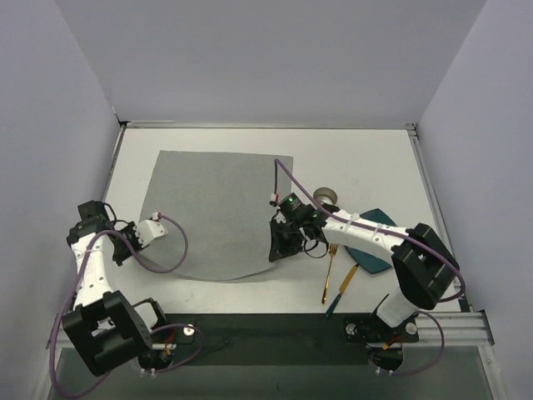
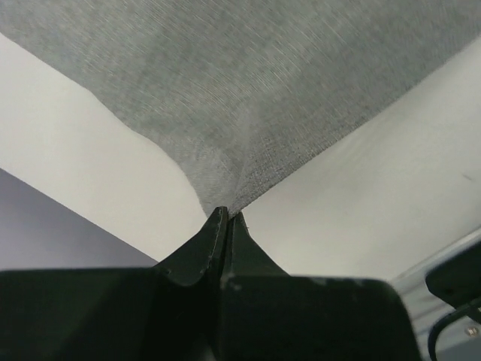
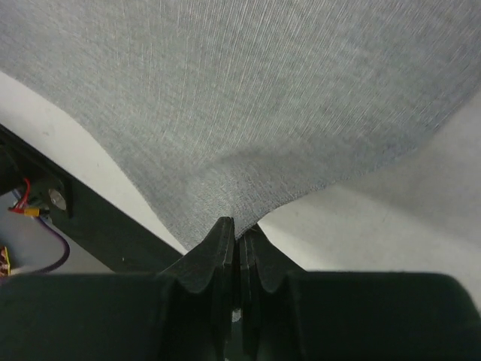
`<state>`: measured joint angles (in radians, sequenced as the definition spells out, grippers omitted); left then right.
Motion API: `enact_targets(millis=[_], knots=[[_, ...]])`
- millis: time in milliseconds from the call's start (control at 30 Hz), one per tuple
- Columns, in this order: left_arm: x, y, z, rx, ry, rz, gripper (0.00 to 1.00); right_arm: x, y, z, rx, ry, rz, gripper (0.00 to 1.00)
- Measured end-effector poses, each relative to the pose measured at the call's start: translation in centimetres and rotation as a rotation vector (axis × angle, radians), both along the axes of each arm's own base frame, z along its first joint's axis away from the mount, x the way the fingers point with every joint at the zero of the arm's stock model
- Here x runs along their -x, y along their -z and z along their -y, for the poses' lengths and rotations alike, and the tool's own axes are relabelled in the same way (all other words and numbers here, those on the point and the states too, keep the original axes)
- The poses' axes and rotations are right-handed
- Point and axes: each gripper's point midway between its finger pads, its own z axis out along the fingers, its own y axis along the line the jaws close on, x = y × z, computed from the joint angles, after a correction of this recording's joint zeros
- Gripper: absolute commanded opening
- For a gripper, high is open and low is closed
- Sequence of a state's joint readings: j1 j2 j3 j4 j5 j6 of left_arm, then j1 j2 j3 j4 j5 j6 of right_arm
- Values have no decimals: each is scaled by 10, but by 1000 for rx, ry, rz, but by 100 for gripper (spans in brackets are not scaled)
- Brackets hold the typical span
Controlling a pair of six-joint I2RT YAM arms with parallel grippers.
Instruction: Set the dinner table for one person
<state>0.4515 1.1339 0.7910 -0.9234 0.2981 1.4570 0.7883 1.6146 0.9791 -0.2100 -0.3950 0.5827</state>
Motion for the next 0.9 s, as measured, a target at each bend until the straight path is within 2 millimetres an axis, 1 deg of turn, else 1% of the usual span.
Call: enact_targets(millis=[67,133,267,300,333,367,400,433,467,500,533,633,700,767,800,833,900], knots=[[20,3,2,-11,22,-48,0,15,-3,7,4,1,-8,0],[35,5,3,-19,40,-86,0,27,-4,13,7,3,-17,0],[57,8,11,-11,85,-147,0,47,4,26,36,3,-52,0],[59,8,12,-8,92,-154,2,50,7,27,44,3,-61,0],[62,9,14,-5,98,-162,8,53,10,30,53,6,-72,5],[65,9,15,-1,104,-171,17,56,12,32,62,9,-83,11],[67,9,16,1,109,-176,33,59,14,34,69,9,-90,21],[69,9,17,3,114,-182,40,60,16,35,76,13,-95,33],[71,9,19,5,123,-188,45,62,18,37,83,19,-99,37],[75,9,20,10,123,-197,52,63,19,38,89,27,-104,40],[78,8,22,15,124,-207,54,65,21,41,99,34,-107,44],[87,5,25,20,118,-224,56,70,19,51,135,60,-107,47],[90,0,26,19,100,-226,56,73,12,58,155,72,-86,47],[86,-10,24,20,70,-214,60,75,2,65,167,78,-56,50],[82,-17,23,20,56,-199,62,74,-4,69,177,86,-42,54],[75,-24,23,33,37,-179,68,71,-11,71,186,92,-19,55],[59,-37,27,91,-12,-137,68,59,-28,73,192,110,44,56]])
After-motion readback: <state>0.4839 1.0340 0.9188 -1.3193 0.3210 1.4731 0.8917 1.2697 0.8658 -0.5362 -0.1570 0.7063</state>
